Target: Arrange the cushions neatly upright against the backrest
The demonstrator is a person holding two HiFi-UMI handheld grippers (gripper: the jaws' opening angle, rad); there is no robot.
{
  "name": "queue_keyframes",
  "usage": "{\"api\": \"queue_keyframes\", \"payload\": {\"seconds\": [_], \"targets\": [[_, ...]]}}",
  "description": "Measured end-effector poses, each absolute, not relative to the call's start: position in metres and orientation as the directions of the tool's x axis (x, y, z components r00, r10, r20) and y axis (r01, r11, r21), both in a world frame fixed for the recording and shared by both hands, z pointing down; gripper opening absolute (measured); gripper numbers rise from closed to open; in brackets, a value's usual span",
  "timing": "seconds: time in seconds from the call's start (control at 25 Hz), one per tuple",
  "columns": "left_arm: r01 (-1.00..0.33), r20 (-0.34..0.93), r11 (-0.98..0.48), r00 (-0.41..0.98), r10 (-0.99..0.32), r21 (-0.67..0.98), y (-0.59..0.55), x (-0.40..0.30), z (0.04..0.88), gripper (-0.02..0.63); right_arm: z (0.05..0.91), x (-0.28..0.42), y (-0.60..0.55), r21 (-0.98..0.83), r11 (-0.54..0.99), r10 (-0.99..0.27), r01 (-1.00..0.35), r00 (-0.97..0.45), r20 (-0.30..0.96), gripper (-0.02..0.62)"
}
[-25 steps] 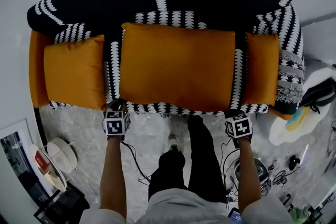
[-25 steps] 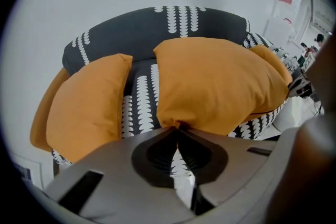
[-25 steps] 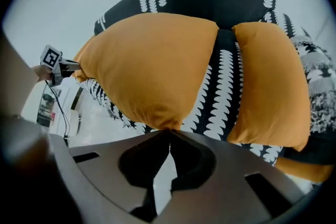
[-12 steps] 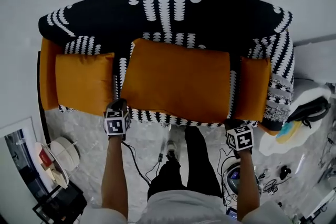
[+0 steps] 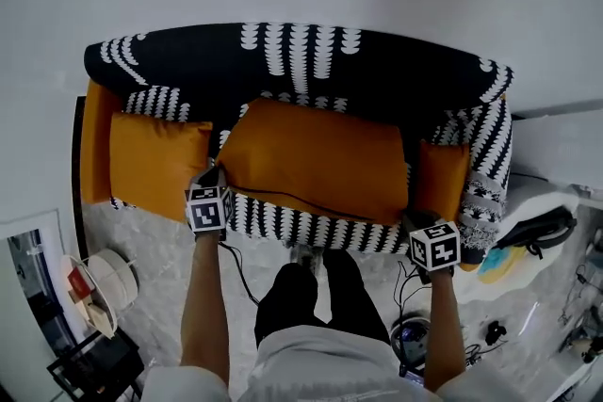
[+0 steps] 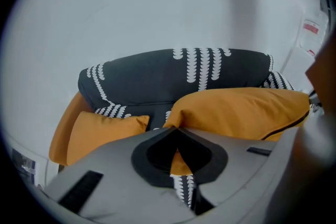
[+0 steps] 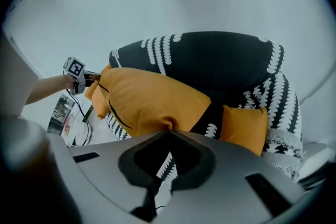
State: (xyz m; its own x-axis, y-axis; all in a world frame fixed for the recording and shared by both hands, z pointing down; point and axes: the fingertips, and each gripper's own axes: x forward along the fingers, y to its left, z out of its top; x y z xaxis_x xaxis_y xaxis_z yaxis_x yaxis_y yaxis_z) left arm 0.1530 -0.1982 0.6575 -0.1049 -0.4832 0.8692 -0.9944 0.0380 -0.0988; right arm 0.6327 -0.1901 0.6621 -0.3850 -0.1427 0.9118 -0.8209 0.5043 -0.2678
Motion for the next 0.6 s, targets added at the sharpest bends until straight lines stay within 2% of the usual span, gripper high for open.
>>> {"api": "queue_keyframes", "payload": {"seconds": [0.24,0.6], "targets": [[-0.997,0.872,0.012,-0.077,-0.483,-0.081,-0.239,0.151,0.647,0.022,0.643,0.628,-0.235,-0.238,0.491,-0.188,-0.838,-0.369,0.910,0.009],[-0.998,0.852,-0.012,-0.050,-0.521,-0.066,-0.306,0.146,0.634,0.024,0.622,0.624,-0.307,-0.126,0.422,-0.326,-0.898,-0.280,0.903,0.009]]}}
